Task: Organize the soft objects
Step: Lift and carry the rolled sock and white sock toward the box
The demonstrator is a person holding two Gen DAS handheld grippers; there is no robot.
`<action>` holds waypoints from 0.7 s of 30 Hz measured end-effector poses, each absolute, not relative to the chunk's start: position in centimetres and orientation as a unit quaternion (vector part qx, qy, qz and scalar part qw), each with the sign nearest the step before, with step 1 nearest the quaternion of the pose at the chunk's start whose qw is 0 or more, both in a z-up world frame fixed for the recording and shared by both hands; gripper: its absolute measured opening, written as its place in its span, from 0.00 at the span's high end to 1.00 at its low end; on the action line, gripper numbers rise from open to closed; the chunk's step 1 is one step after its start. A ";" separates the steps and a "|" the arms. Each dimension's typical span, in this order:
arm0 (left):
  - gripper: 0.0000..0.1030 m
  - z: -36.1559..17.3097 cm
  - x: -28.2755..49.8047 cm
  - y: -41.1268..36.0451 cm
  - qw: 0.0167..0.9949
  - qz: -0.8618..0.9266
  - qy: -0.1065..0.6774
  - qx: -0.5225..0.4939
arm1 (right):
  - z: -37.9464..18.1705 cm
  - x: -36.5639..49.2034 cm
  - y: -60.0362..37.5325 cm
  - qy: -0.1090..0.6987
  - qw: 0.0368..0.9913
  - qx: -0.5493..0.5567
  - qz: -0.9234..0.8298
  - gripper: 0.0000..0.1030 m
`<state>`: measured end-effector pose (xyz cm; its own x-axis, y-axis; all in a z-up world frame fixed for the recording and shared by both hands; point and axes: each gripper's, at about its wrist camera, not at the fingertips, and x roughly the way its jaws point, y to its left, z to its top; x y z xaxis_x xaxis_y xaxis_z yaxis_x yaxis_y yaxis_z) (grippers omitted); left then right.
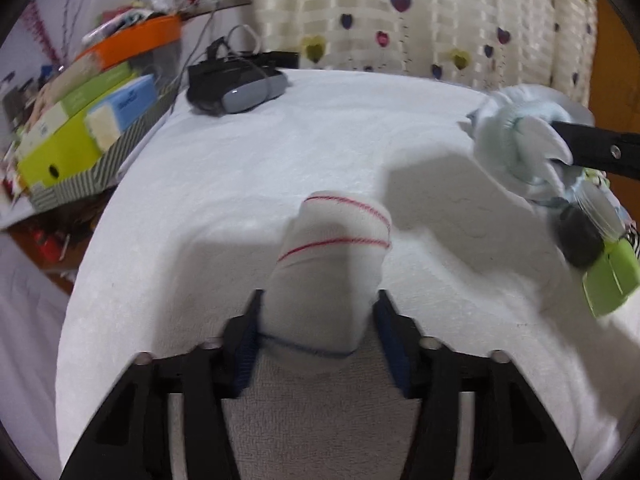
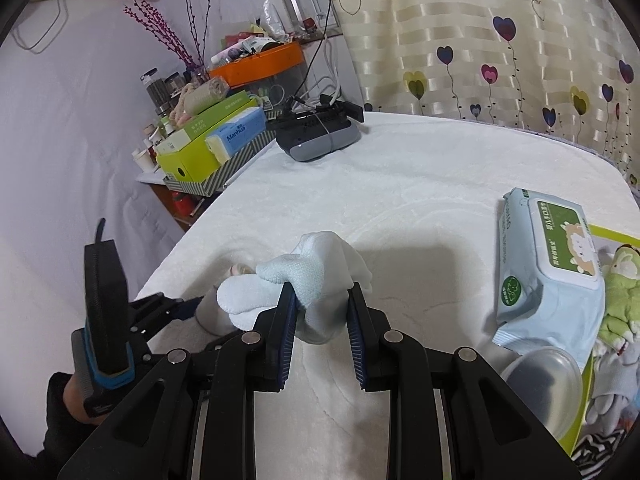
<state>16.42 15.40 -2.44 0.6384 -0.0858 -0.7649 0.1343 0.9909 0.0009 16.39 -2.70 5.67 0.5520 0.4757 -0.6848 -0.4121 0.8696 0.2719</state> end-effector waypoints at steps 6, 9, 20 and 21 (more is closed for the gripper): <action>0.58 -1.3 15.1 15.0 0.914 -0.051 0.402 -0.009 | 5.9 15.8 -3.1 0.396 0.880 0.043 0.258 0.76; 0.58 -0.5 14.1 14.9 0.919 -0.045 0.390 -0.031 | 6.2 15.2 -3.5 0.390 0.882 0.044 0.262 0.76; 0.58 2.8 10.6 11.9 0.931 -0.042 0.360 -0.053 | 7.6 12.0 -5.6 0.365 0.888 0.046 0.277 0.76; 0.58 3.0 10.3 11.6 0.931 -0.042 0.358 -0.052 | 7.7 11.6 -5.9 0.362 0.889 0.047 0.278 0.76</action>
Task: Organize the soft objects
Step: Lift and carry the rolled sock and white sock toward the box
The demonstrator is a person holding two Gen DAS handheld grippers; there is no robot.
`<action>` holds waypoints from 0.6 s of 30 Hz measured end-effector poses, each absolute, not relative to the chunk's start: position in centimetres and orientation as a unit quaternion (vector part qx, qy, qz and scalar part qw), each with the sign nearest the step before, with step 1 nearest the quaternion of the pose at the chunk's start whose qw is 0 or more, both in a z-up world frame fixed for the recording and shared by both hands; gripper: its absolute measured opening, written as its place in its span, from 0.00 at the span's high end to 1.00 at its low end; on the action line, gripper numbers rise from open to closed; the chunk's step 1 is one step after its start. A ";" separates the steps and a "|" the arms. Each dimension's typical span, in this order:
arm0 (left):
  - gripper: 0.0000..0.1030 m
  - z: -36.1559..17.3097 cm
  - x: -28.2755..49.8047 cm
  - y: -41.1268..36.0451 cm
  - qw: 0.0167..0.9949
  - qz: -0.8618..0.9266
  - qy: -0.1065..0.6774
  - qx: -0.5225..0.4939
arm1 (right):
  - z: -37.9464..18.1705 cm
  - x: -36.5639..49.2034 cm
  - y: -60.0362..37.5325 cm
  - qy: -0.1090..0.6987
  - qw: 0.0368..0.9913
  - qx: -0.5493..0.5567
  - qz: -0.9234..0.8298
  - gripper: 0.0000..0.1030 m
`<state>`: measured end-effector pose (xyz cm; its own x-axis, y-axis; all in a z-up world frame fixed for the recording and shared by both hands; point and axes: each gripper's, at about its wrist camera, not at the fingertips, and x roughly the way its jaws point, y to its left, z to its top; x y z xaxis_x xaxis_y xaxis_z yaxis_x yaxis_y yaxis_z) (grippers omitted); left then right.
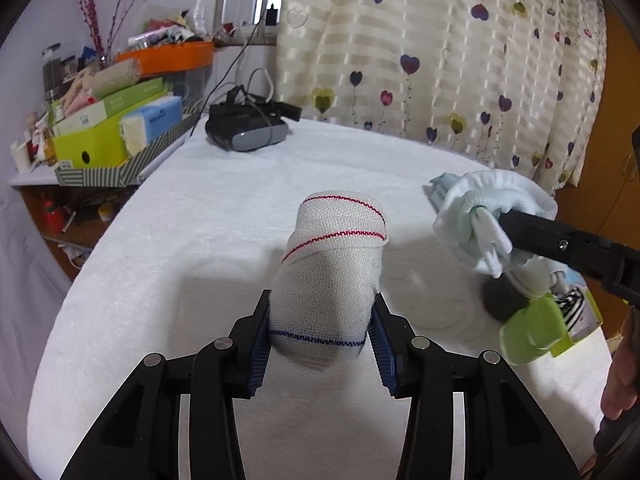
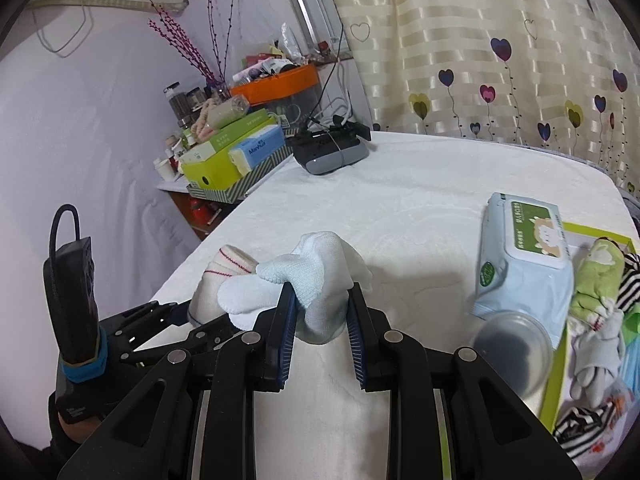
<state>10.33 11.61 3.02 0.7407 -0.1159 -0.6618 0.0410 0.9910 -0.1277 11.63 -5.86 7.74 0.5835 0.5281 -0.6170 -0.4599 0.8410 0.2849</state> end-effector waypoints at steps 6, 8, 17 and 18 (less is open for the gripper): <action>0.58 4.7 8.8 9.9 0.936 -0.054 0.344 -0.054 | 8.8 10.2 -7.5 0.348 0.894 0.053 0.278 0.75; 0.58 5.3 8.3 9.2 0.937 -0.058 0.339 -0.055 | 9.3 9.6 -8.1 0.341 0.898 0.052 0.274 0.75; 0.58 7.8 6.5 6.0 0.944 -0.082 0.316 -0.049 | 11.1 7.1 -11.0 0.312 0.913 0.050 0.258 0.75; 0.58 8.0 6.4 5.6 0.944 -0.086 0.314 -0.048 | 11.2 6.9 -11.3 0.310 0.914 0.050 0.257 0.75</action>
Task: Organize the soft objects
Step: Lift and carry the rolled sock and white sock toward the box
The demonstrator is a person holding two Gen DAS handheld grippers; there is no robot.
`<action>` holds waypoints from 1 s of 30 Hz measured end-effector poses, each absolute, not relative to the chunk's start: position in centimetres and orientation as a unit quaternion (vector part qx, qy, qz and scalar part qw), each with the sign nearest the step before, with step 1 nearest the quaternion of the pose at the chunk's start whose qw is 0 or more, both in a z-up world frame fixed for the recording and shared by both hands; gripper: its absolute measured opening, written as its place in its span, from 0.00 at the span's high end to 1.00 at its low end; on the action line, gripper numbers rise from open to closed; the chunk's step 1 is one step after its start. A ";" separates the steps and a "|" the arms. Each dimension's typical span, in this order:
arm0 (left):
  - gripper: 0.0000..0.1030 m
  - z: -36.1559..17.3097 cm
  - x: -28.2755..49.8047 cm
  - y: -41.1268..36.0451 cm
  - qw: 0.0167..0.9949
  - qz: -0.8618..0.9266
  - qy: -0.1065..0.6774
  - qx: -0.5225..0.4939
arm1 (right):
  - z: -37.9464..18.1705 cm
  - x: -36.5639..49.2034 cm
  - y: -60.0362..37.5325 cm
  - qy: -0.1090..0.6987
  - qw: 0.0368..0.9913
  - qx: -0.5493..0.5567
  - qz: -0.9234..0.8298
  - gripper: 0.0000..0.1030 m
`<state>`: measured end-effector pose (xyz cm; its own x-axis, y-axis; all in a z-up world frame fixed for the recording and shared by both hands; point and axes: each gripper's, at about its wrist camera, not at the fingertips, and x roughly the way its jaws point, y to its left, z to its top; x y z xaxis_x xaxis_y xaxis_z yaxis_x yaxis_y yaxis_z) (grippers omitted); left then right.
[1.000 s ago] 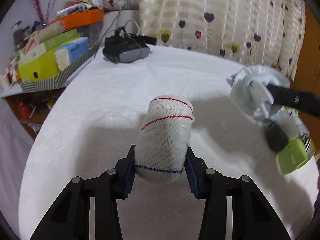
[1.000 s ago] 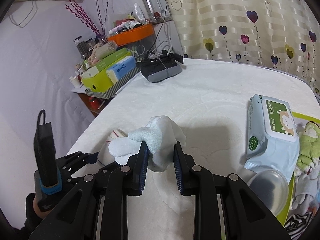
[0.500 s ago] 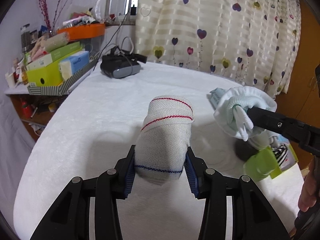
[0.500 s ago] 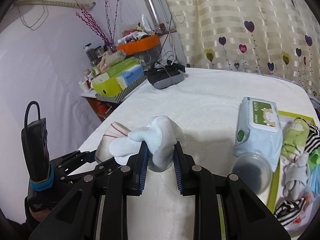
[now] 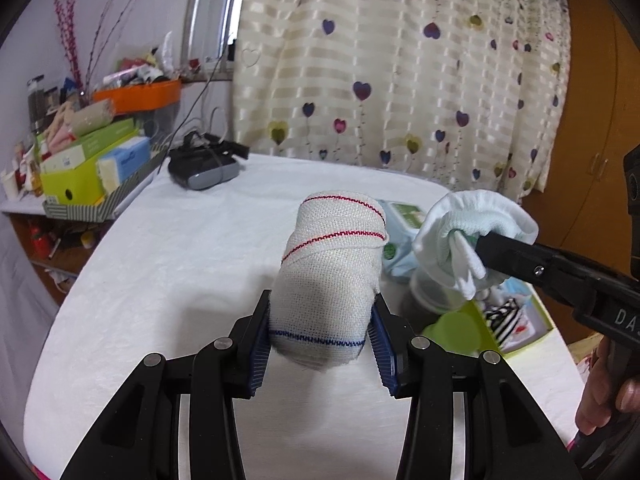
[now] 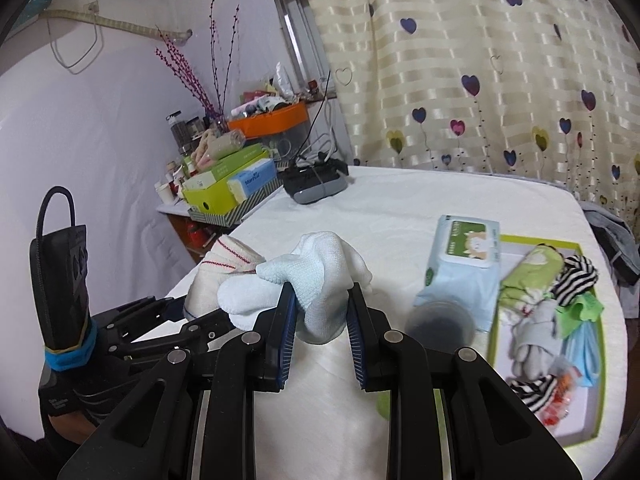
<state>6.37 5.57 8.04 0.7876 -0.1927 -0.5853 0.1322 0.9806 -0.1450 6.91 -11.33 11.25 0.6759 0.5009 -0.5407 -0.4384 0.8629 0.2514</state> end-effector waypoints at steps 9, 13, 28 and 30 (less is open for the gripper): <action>0.58 8.8 6.1 2.0 0.943 -0.112 0.311 -0.038 | 11.7 5.7 -14.4 0.296 0.922 0.058 0.240 0.75; 0.58 8.7 6.2 0.6 0.942 -0.120 0.313 -0.032 | 11.5 5.6 -15.8 0.295 0.924 0.064 0.233 0.75; 0.58 8.4 6.8 -6.0 0.932 -0.155 0.326 -0.011 | 10.1 5.4 -21.9 0.299 0.928 0.093 0.201 0.75; 0.58 8.2 7.0 -6.9 0.931 -0.162 0.328 -0.008 | 9.9 5.5 -22.7 0.300 0.929 0.097 0.196 0.75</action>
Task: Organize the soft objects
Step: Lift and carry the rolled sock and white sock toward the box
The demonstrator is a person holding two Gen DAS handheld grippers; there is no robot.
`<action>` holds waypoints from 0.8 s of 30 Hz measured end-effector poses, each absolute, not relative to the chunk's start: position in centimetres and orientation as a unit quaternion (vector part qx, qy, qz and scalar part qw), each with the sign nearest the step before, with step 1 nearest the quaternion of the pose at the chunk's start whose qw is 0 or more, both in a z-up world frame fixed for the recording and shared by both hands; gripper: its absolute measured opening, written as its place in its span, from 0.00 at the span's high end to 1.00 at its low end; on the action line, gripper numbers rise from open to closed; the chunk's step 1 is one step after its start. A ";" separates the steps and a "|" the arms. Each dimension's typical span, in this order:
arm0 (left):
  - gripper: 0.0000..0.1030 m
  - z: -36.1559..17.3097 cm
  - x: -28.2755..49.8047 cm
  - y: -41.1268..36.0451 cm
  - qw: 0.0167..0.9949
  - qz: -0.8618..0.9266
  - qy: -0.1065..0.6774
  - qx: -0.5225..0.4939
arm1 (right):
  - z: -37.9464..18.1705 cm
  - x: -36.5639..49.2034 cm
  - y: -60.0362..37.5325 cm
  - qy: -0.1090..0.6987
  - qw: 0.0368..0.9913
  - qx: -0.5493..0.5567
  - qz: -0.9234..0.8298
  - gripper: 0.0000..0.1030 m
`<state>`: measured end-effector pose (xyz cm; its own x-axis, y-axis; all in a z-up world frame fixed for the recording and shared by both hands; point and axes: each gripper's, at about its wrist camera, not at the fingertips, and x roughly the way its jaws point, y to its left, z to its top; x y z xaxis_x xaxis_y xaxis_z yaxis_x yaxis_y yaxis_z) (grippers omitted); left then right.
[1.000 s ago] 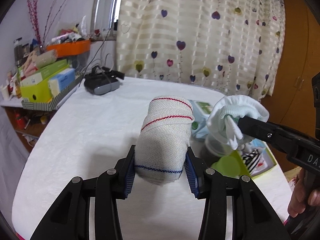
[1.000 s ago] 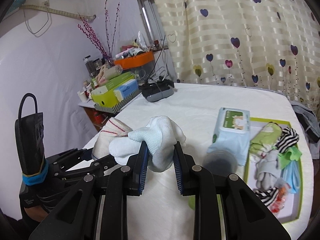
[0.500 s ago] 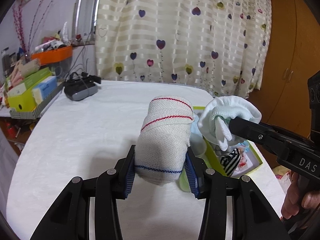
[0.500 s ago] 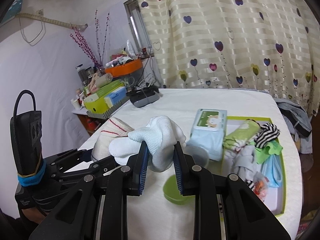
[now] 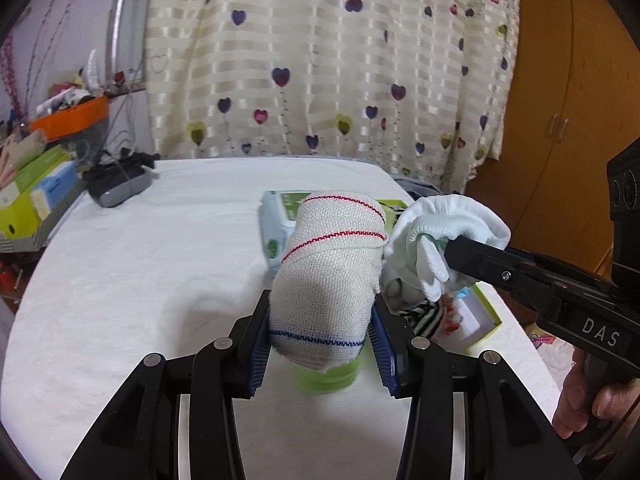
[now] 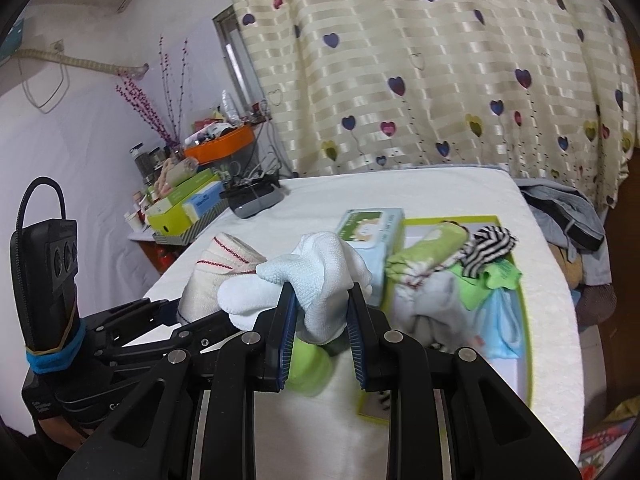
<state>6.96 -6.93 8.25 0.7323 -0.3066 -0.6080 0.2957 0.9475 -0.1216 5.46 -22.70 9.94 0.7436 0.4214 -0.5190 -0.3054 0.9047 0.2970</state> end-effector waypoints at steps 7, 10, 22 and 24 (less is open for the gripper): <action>0.58 7.8 7.5 -9.9 0.924 -0.190 0.333 -0.004 | 9.2 5.5 -26.1 0.305 0.931 0.112 0.166 0.75; 0.58 7.5 7.6 -10.6 0.921 -0.199 0.335 -0.005 | 8.8 5.6 -27.4 0.308 0.932 0.115 0.151 0.75; 0.58 5.2 7.8 -14.3 0.898 -0.247 0.365 0.007 | 5.9 5.4 -31.0 0.344 0.924 0.120 0.112 0.75; 0.58 4.6 7.7 -14.9 0.893 -0.254 0.372 0.011 | 5.2 5.5 -31.4 0.354 0.921 0.120 0.107 0.75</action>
<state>7.67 -14.94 4.62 0.5937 -0.4458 -0.6700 0.4627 0.8703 -0.1690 5.47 -31.43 5.23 0.7265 0.2812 -0.6270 -0.1119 0.9487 0.2958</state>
